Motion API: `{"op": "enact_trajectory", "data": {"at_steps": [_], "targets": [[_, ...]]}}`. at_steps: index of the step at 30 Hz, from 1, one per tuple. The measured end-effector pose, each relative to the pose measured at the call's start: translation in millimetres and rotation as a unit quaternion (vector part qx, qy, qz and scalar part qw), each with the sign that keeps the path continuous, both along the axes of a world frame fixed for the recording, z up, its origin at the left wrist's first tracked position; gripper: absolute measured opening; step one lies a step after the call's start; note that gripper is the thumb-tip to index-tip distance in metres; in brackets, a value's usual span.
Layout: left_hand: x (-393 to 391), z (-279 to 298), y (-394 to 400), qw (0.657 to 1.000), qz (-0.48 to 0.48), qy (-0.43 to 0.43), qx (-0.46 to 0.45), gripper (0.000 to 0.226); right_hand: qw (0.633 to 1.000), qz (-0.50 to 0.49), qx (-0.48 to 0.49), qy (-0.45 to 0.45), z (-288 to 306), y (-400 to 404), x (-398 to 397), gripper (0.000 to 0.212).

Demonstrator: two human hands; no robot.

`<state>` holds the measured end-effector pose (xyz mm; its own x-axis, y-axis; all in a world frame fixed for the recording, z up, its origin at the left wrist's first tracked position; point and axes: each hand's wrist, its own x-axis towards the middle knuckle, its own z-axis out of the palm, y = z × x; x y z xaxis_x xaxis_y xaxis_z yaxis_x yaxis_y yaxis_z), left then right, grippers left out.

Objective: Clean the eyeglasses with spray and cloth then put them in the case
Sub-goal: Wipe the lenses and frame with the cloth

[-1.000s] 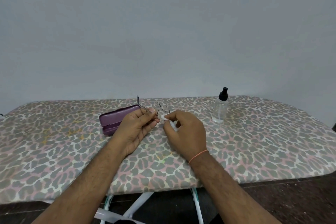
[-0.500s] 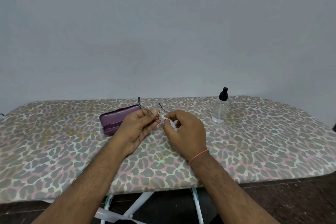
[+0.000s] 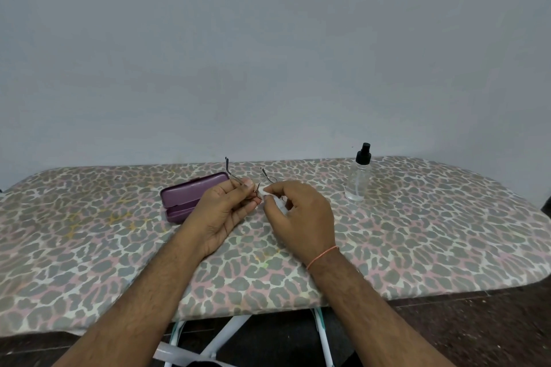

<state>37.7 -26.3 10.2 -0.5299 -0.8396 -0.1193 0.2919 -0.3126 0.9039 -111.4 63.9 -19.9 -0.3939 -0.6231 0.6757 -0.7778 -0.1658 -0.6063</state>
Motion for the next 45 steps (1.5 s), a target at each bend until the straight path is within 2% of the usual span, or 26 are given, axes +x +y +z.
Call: {"op": "enact_trajectory", "data": {"at_steps": [4,9,14,16,19,21,24,27,30,33,36,38,41,45], "targets": [[-2.0,-0.2,-1.0,1.000,0.011,0.002,0.005,0.015,1.000,-0.014,-0.014,-0.014,0.6,-0.9,-4.4,0.016],[-2.1,-1.2,-2.0,1.000,0.013,-0.002,0.007,0.015,0.998,-0.024,0.035,-0.043,-1.5,-1.8,-5.4,0.011],[-2.0,-1.2,-1.9,1.000,0.005,-0.002,0.003,0.015,1.000,-0.005,-0.005,0.008,1.9,0.5,-1.3,0.013],[-2.2,-2.0,-1.8,1.000,0.005,-0.006,-0.001,0.016,0.999,-0.026,-0.018,-0.011,2.5,-0.7,-4.8,0.015],[-2.3,-2.3,-2.0,1.000,0.009,-0.006,0.000,0.017,0.997,-0.046,0.013,-0.054,0.2,-1.0,-8.9,0.012],[-1.6,-1.7,-1.9,1.000,0.010,-0.001,0.006,0.017,0.998,-0.027,0.033,-0.053,-0.5,0.0,-7.1,0.011],[-1.3,-1.0,-1.1,1.000,0.006,0.001,0.010,0.017,1.000,0.004,0.007,-0.019,1.5,2.3,-1.1,0.012],[-1.8,-1.2,-0.6,1.000,0.004,-0.008,0.009,0.018,1.000,-0.018,-0.016,-0.019,2.1,0.3,-4.2,0.015],[-2.3,-1.7,-1.5,1.000,0.006,-0.008,0.014,0.018,0.997,-0.050,0.023,-0.049,0.1,-1.2,-9.4,0.014],[-1.5,-1.6,-2.1,1.000,0.009,0.002,0.021,0.017,0.997,-0.010,0.042,-0.062,-0.7,-0.3,-7.7,0.011],[-2.1,-0.6,-1.1,1.000,0.008,0.004,0.021,0.017,0.995,0.058,-0.001,-0.077,3.1,4.8,-4.0,0.011],[-1.9,-0.5,-1.0,1.000,0.013,0.005,0.022,0.016,0.989,0.074,-0.033,-0.127,8.8,7.9,-7.2,0.010],[-1.6,-1.5,-2.6,1.000,0.017,-0.001,0.024,0.016,0.979,0.036,-0.052,-0.194,15.0,8.3,-33.3,0.008],[-2.5,-3.9,-4.9,1.000,0.011,-0.022,0.014,0.017,0.987,-0.031,0.037,-0.153,4.7,9.0,-77.2,0.002]]}}
